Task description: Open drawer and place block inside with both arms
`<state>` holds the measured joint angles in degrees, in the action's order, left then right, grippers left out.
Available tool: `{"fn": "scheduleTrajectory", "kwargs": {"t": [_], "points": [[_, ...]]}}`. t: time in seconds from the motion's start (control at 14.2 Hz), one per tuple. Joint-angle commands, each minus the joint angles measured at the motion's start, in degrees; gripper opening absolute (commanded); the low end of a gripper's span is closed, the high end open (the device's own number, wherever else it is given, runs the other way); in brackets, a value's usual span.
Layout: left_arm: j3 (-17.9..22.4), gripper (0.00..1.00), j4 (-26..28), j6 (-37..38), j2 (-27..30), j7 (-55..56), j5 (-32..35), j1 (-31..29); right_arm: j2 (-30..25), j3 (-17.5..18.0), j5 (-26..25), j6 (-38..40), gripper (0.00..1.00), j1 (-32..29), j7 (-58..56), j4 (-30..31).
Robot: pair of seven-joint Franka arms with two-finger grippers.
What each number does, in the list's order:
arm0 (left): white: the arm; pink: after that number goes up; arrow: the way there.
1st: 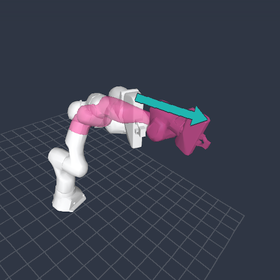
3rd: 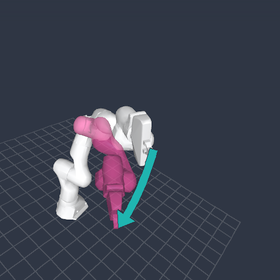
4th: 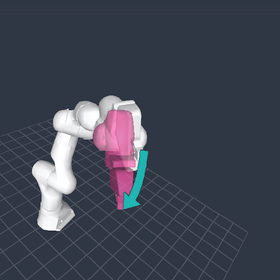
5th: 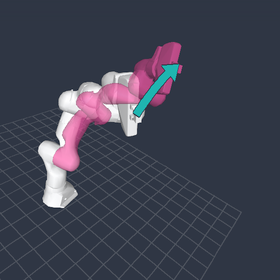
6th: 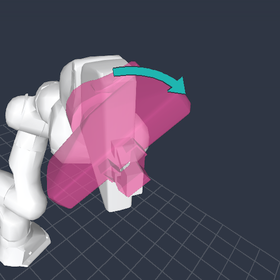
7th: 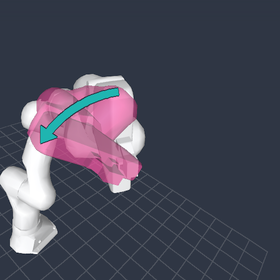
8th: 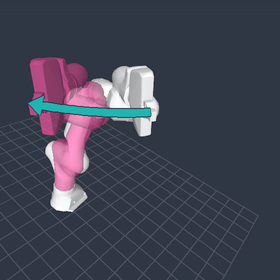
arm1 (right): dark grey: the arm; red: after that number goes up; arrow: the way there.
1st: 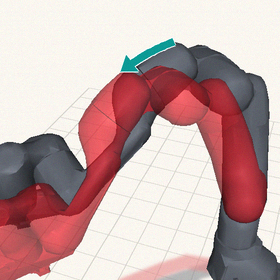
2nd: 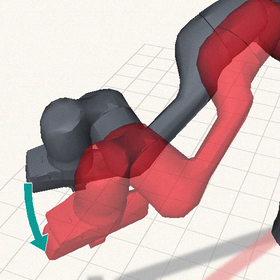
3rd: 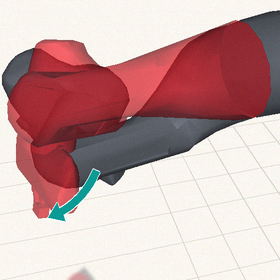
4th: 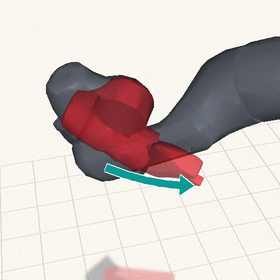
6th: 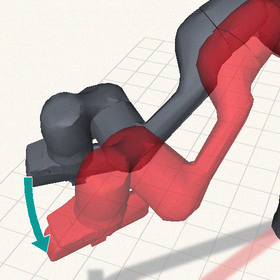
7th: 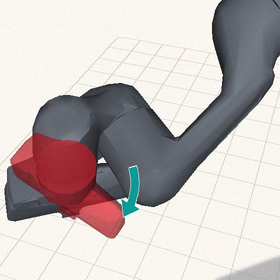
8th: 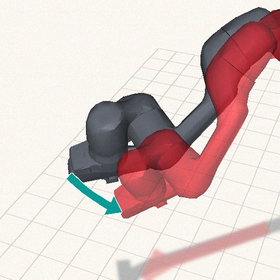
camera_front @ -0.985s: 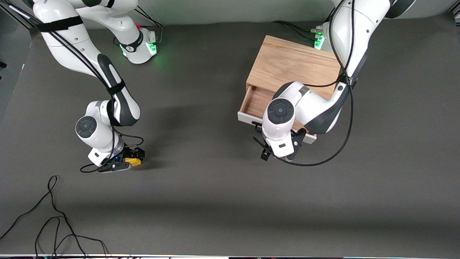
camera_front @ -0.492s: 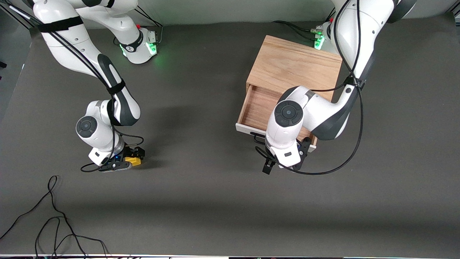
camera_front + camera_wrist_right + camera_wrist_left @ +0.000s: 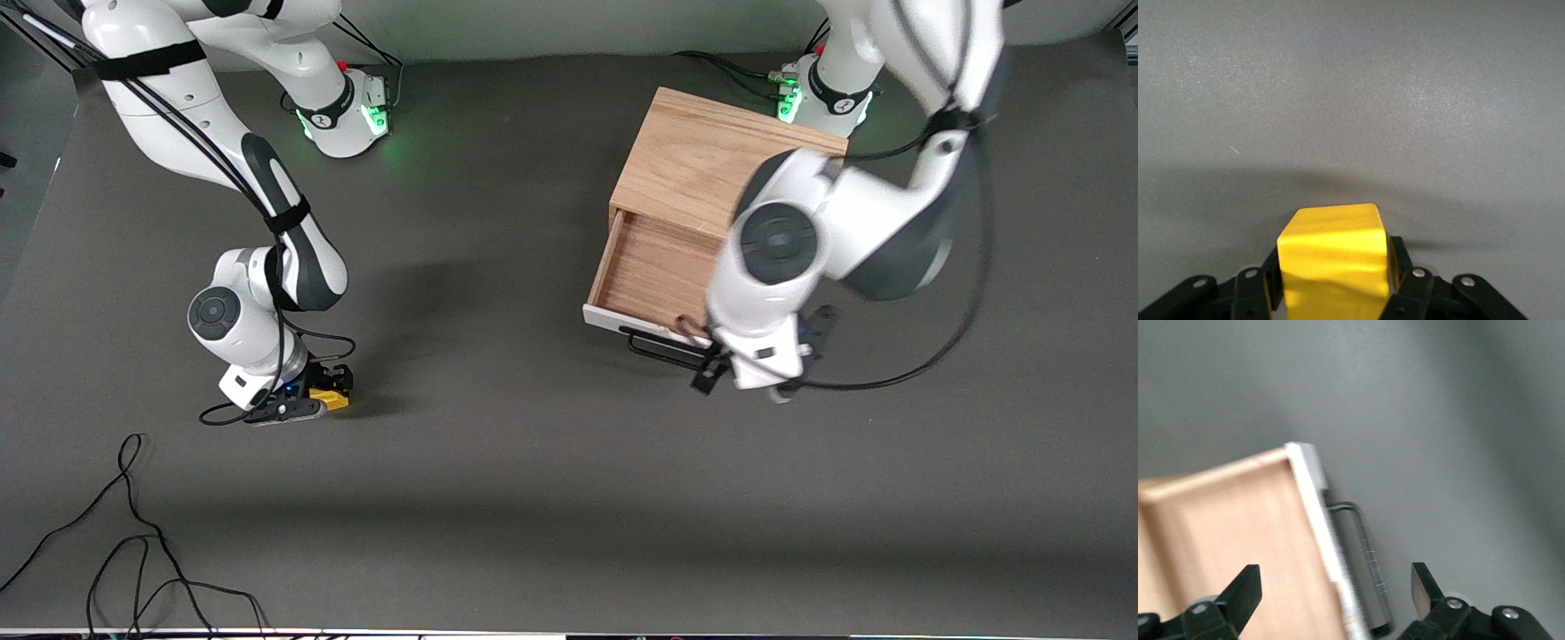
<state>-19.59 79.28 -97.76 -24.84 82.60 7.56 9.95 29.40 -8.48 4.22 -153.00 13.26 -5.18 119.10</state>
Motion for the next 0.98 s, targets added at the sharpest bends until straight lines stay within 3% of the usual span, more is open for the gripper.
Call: {"fn": "scheduleTrajectory", "kwargs": {"t": [0.0, 0.21, 0.35, 0.56, 0.91], "points": [[-0.2, 1.0, 3.1, 7.8, 8.2, -17.0, -6.7, -9.0, -0.7, -0.1, 1.3, -0.3, 0.42, 0.1, -2.6, 0.3], [-0.1, 1.0, 6.1, 13.5, 14.4, -32.5, -8.3, -16.1, -2.5, -0.1, 1.4, 3.0, 0.36, 0.3, -2.1, -0.9], [0.1, 1.0, 8.2, 16.7, 17.7, -44.8, -10.1, -20.8, -4.2, -0.1, 1.4, 10.4, 0.36, 0.5, -1.2, -4.7], [0.3, 1.0, 14.1, 16.3, 23.2, -56.6, -10.2, -24.4, -5.1, 0.0, 1.5, 26.7, 0.36, 1.2, 2.7, -14.9], [0.4, 1.0, 21.3, 13.2, 29.6, -70.5, -9.1, -25.4, -4.3, 0.0, 1.7, 50.7, 0.35, 10.5, 22.5, -36.2]]}}
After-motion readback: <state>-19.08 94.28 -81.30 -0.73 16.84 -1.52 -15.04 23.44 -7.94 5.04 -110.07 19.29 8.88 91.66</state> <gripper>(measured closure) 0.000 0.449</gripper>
